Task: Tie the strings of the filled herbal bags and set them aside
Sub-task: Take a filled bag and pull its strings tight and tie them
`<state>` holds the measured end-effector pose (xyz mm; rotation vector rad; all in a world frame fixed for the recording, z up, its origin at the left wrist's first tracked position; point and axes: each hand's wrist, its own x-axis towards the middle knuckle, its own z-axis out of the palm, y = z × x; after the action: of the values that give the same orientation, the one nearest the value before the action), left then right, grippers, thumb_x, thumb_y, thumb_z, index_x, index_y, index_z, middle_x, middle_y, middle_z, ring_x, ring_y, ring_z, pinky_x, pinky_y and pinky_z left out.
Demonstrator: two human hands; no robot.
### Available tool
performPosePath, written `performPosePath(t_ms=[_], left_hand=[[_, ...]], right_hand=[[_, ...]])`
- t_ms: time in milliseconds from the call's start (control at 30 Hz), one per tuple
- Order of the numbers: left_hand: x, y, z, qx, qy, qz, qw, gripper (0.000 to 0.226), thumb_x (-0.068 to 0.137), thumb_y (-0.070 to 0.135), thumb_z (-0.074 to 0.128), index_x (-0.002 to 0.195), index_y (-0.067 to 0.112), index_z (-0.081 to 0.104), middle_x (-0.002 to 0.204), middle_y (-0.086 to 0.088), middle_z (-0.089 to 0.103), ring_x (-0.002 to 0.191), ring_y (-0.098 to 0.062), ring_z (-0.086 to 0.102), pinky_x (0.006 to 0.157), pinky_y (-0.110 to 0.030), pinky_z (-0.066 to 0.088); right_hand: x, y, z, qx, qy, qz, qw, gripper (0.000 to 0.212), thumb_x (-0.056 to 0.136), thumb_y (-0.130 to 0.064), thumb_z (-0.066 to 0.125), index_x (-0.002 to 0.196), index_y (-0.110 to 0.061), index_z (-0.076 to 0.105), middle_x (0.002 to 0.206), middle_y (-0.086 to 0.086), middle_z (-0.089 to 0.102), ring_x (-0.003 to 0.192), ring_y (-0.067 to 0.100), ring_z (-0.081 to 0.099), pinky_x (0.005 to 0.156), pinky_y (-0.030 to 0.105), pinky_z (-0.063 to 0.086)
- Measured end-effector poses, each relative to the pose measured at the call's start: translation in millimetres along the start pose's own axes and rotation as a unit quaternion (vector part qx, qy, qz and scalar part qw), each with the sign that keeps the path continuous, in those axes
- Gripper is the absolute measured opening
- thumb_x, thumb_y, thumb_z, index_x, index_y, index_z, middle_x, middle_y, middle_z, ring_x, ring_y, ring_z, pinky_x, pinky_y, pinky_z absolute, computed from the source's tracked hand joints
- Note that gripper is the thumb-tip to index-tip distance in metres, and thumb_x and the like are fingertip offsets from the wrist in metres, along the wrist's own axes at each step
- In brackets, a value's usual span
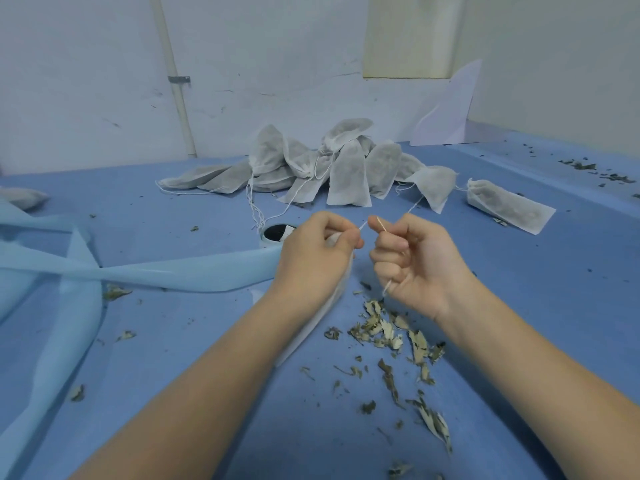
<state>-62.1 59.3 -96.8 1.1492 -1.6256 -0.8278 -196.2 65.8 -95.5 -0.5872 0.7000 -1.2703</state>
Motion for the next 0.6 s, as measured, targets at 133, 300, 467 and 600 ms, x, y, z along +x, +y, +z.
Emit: performPosePath(t_ms=[133,300,467,600], left_hand=[[-3.4,-1.7,-0.8,-0.007,0.053,0.015,0.998,0.006,0.087,0.017,0.062,0.082,0.015,0.062,0.082,0.009,0.069,0.090,-0.009,0.061,0.082,-0.026,0.045],[-8.7,-3.2,1.6,-0.010,0.083,0.028,0.996,0.013,0.089,0.025,0.062,0.081,0.015,0.066,0.079,0.011,0.069,0.080,-0.004,0.060,0.073,-0.017,0.043],[-7.0,-4.6,1.0,0.012,0.089,0.022,0.996,0.018,0.088,0.032,0.063,0.078,0.018,0.068,0.068,0.015,0.064,0.068,0.002,0.055,0.064,-0.011,0.039],[-5.1,-5.0,2.6,0.067,0.089,0.028,0.993,0.021,0.092,0.027,0.057,0.084,0.014,0.069,0.068,0.012,0.062,0.069,-0.003,0.053,0.065,-0.009,0.036]], right_hand=[[-1.6,2.9,0.2,-0.084,-0.052,-0.024,0.995,0.041,0.076,-0.007,0.044,0.111,-0.008,0.064,0.049,-0.006,0.035,0.050,0.010,0.011,0.042,0.019,0.010],[-5.9,5.9,3.0,-0.298,-0.038,-0.074,0.951,0.048,0.086,-0.004,0.036,0.111,-0.028,0.069,0.054,-0.004,0.042,0.055,0.012,0.017,0.050,0.025,0.014],[-8.7,6.0,7.3,-0.426,-0.006,-0.117,0.897,0.054,0.084,-0.002,0.037,0.112,-0.034,0.070,0.053,-0.004,0.042,0.046,0.009,0.024,0.043,0.017,0.027],[-8.8,6.7,7.9,-0.510,0.003,-0.137,0.849,0.047,0.088,-0.004,0.041,0.119,-0.029,0.065,0.052,-0.009,0.046,0.044,0.005,0.032,0.048,0.016,0.032]])
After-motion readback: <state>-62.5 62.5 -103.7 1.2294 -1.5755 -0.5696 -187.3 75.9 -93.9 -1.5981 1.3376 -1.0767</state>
